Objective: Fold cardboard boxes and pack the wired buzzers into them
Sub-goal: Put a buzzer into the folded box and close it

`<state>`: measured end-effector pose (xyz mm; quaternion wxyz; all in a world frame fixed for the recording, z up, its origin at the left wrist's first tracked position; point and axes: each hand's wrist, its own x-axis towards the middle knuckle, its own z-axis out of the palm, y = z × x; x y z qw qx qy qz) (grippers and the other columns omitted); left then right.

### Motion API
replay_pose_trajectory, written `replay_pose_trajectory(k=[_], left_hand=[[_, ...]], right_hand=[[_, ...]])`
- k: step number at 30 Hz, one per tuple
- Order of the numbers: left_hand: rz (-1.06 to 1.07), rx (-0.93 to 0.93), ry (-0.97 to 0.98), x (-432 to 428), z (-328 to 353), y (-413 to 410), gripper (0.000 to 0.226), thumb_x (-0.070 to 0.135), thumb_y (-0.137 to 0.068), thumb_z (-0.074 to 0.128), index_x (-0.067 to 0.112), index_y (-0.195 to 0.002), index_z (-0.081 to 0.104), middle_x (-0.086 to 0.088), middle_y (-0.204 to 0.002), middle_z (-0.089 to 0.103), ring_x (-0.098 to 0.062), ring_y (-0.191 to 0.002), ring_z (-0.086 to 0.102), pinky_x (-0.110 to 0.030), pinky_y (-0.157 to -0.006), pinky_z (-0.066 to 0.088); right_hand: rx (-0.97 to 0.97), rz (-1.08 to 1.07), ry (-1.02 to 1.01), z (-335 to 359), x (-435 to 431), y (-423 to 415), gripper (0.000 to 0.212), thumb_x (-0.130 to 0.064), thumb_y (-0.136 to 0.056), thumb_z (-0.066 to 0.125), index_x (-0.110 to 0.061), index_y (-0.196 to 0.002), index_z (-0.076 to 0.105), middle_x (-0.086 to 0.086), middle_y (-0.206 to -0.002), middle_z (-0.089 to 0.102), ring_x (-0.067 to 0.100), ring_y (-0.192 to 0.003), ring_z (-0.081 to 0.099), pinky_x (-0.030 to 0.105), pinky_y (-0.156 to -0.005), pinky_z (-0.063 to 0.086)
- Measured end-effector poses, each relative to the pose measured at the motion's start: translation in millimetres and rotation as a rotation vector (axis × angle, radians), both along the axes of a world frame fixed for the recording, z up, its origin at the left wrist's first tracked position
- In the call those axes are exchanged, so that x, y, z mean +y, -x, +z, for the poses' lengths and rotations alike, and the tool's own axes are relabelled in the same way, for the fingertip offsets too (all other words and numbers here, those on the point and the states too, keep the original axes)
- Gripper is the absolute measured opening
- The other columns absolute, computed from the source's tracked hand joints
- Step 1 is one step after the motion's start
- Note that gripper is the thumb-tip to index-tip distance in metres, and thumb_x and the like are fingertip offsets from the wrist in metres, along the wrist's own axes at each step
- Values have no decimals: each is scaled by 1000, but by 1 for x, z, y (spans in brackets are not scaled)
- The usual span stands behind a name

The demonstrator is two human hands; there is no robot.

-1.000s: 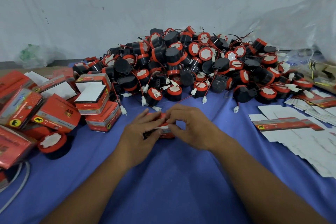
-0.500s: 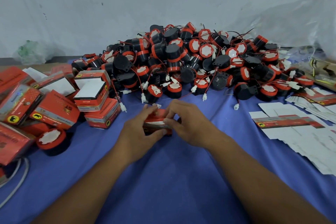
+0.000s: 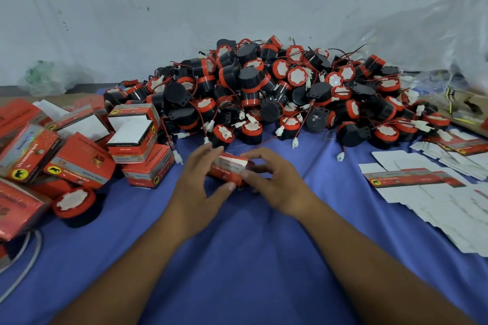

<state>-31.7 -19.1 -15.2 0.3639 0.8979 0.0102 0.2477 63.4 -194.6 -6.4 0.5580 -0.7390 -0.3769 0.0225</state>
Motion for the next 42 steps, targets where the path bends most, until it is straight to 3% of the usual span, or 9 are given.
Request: replay_pose_trajectory(k=[7, 11, 14, 21, 26, 30, 34, 36, 42], left_hand=[[81, -42, 65, -5, 1, -2, 82, 40, -79, 81, 19, -146, 39, 5, -146, 45, -11, -135, 43, -40, -110, 42], [58, -78, -19, -6, 2, 0, 83, 43, -77, 79, 18, -146, 41, 5, -145, 48, -10, -133, 45, -29, -110, 40], [60, -131, -128, -9, 2, 1, 86, 28, -76, 84, 8, -147, 41, -4, -149, 47, -17, -137, 43, -11, -111, 28], [47, -121, -106, -14, 6, 0, 86, 26, -78, 83, 10, -149, 37, 11, -144, 41, -1, -133, 35, -2, -105, 24], [44, -78, 15, -16, 9, 0, 78, 39, -74, 74, 17, -143, 44, 6, -138, 51, -10, -129, 49, -35, -105, 46], [37, -41, 66, -13, 8, 2, 80, 49, -68, 70, 23, -140, 45, 11, -130, 53, -10, -117, 55, -39, -98, 50], [62, -42, 75, -9, 5, 2, 80, 50, -69, 72, 26, -140, 45, 12, -135, 52, -8, -121, 52, -38, -101, 49], [67, -49, 74, -8, 4, 2, 80, 58, -69, 69, 26, -139, 46, 11, -137, 52, -9, -124, 52, -39, -102, 48], [89, -53, 61, -9, 0, 2, 80, 62, -71, 66, 29, -141, 46, 10, -136, 54, -10, -122, 53, -38, -101, 49]], right_hand=[[114, 0, 12, 3, 4, 0, 10, -24, -93, 69, -31, -87, 66, -4, -113, 65, 15, -95, 67, 39, -84, 56], [195, 36, 73, 5, 1, -2, 9, -26, -93, 68, -31, -98, 63, -6, -108, 70, 6, -89, 68, 33, -80, 55], [46, -12, 167, 6, -1, -2, 30, -29, -93, 67, -34, -122, 62, -20, -107, 67, -4, -96, 64, 12, -79, 51], [-243, -99, 263, 11, 2, 2, 28, -22, -99, 52, -18, -122, 68, 1, -89, 73, 13, -75, 63, 18, -63, 48], [-185, -63, 267, 12, 3, 4, 31, -19, -103, 44, -22, -87, 70, 5, -70, 67, 16, -58, 63, 28, -53, 54], [-209, -136, 301, 10, 0, -2, 43, -20, -104, 44, -19, -61, 42, -1, -55, 49, 16, -54, 42, 33, -52, 36], [-99, -56, 292, 7, 1, 4, 34, -35, -107, 42, -26, -98, 74, -9, -104, 75, 11, -76, 63, 31, -71, 49], [-31, -22, 287, 7, 3, 6, 38, -40, -106, 41, -22, -119, 71, -22, -131, 61, 7, -93, 64, 27, -82, 51], [-27, -15, 246, 8, 7, 12, 42, -39, -106, 39, -18, -137, 60, -8, -133, 62, 13, -111, 61, 30, -96, 50]])
